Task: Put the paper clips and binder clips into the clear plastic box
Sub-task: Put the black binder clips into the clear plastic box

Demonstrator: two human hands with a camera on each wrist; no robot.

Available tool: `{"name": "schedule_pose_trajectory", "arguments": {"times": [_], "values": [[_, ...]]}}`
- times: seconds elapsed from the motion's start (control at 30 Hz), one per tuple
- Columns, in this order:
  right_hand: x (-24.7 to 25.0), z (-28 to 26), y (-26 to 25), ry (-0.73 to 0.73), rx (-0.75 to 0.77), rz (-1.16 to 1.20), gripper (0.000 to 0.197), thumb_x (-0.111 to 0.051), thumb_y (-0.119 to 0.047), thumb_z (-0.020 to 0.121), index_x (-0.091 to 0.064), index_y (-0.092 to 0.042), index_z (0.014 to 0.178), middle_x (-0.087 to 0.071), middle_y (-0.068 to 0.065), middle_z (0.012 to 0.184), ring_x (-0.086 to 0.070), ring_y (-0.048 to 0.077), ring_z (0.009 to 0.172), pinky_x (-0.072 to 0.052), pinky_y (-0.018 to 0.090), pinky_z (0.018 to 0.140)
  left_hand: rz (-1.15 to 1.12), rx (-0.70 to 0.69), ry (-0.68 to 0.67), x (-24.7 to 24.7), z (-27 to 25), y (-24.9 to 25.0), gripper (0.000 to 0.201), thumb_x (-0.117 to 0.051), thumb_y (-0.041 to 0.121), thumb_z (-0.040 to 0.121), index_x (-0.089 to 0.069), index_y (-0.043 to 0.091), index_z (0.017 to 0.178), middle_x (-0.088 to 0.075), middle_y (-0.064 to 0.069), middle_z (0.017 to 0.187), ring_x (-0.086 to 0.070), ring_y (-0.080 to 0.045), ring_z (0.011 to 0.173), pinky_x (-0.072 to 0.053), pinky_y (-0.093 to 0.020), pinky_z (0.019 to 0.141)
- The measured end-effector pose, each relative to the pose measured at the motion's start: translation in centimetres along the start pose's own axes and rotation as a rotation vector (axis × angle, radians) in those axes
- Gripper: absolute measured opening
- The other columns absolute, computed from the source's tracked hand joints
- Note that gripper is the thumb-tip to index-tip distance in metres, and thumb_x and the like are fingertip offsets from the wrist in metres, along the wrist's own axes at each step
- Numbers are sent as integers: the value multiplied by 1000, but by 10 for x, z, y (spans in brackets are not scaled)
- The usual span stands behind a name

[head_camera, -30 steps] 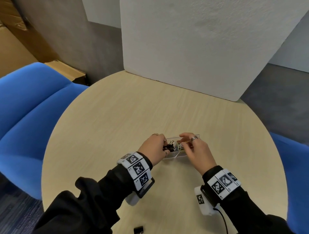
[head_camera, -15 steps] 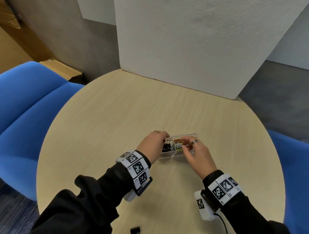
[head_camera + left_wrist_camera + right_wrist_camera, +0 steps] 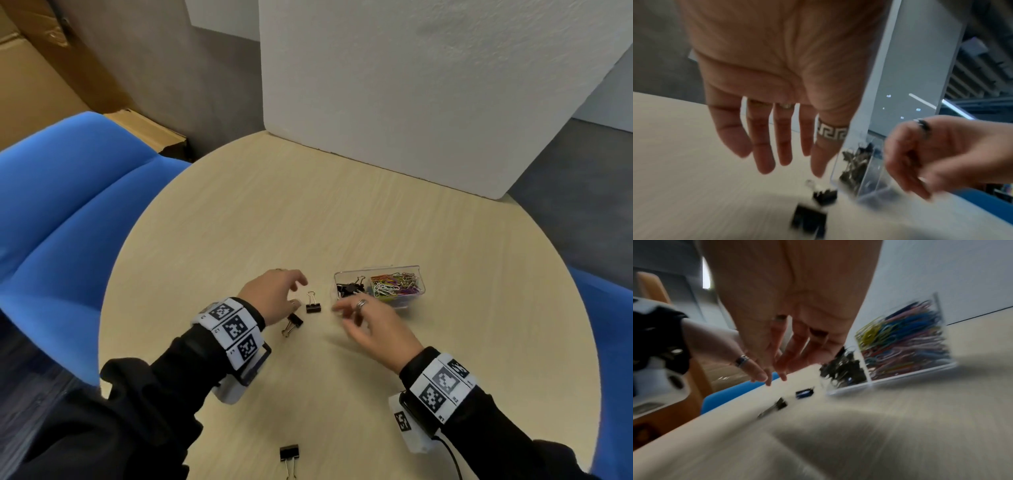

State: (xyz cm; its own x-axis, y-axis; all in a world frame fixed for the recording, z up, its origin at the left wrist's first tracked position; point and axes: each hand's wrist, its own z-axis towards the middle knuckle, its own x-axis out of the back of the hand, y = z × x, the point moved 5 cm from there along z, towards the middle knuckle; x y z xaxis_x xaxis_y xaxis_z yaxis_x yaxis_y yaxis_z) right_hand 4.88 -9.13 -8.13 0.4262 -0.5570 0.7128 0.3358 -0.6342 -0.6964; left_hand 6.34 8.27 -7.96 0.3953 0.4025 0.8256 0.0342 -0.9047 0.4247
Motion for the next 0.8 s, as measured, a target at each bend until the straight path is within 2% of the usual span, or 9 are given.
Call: {"name": "schedule_pose_trajectory", "arguments": {"times": [0.13,0.27,0.33,0.4,0.47,0.57,0.67,0.73,0.8], "values": [[-51,-7,-16,-526,67,-112,36,-60,-19,84,-55,-28,119,-53,1,101,-52,14,82,-44,27,77,54,28,-159,-22,-2,-25,56,-67,21,81,-43,26,131,-42,1,131,-45,-18,118,-44,-32,94],[-94,-28,-26,-806,173,-224,56,-70,-22,77,-47,-35,126,-45,4,111,-43,14,90,-42,32,79,-33,-29,-125,-42,-6,-25,57,-72,31,76,-47,25,126,-40,0,128,-42,-18,119,-41,-34,99],[-110,-37,-31,-839,255,-310,54,-71,-25,75,-49,-31,125,-44,5,118,-43,20,100,-41,37,88,-45,-47,-96,-50,-8,-21,50,-70,29,79,-48,22,124,-40,0,127,-41,-18,117,-41,-32,96],[-120,-42,-37,-814,334,-429,46,-69,-25,76,-56,-18,119,-43,6,122,-41,26,109,-34,40,91,-51,-62,-53,-56,-8,-19,36,-64,20,83,-53,17,117,-43,-2,124,-42,-20,116,-40,-30,94],[-123,-44,-41,-775,385,-474,39,-67,-25,77,-60,-17,115,-44,6,120,-39,27,108,-29,40,85,-84,-59,0,-58,-8,-19,24,-59,14,86,-57,13,110,-47,-4,121,-44,-22,115,-41,-29,95],[-124,-45,-42,-747,421,-504,38,-67,-32,78,-61,-20,114,-43,5,117,-39,27,105,-28,38,81,-86,-56,29,-61,-9,-20,21,-56,12,87,-57,12,108,-52,-5,117,-45,-22,112,-41,-29,93],[-125,-47,-39,-717,415,-497,37,-68,-35,77,-64,-16,109,-45,6,115,-38,26,104,-24,36,79,-134,-53,46,-58,-10,-19,27,-55,10,85,-54,14,112,-56,-4,109,-48,-16,97,-41,-22,81],[-123,-48,-39,-674,390,-435,36,-67,-34,77,-64,-16,108,-47,5,113,-40,24,104,-24,34,79,-353,10,100,-52,-11,-23,29,-57,6,84,-55,13,112,-59,0,95,-48,-8,77,-41,-13,67],[-116,-48,-36,-658,274,-235,33,-67,-28,77,-61,-17,107,-51,7,109,-45,23,102,-31,34,84,-761,135,116,-49,-11,-30,30,-54,-1,86,-55,7,115,-57,0,81,-52,-8,67,-47,-9,58]]}}
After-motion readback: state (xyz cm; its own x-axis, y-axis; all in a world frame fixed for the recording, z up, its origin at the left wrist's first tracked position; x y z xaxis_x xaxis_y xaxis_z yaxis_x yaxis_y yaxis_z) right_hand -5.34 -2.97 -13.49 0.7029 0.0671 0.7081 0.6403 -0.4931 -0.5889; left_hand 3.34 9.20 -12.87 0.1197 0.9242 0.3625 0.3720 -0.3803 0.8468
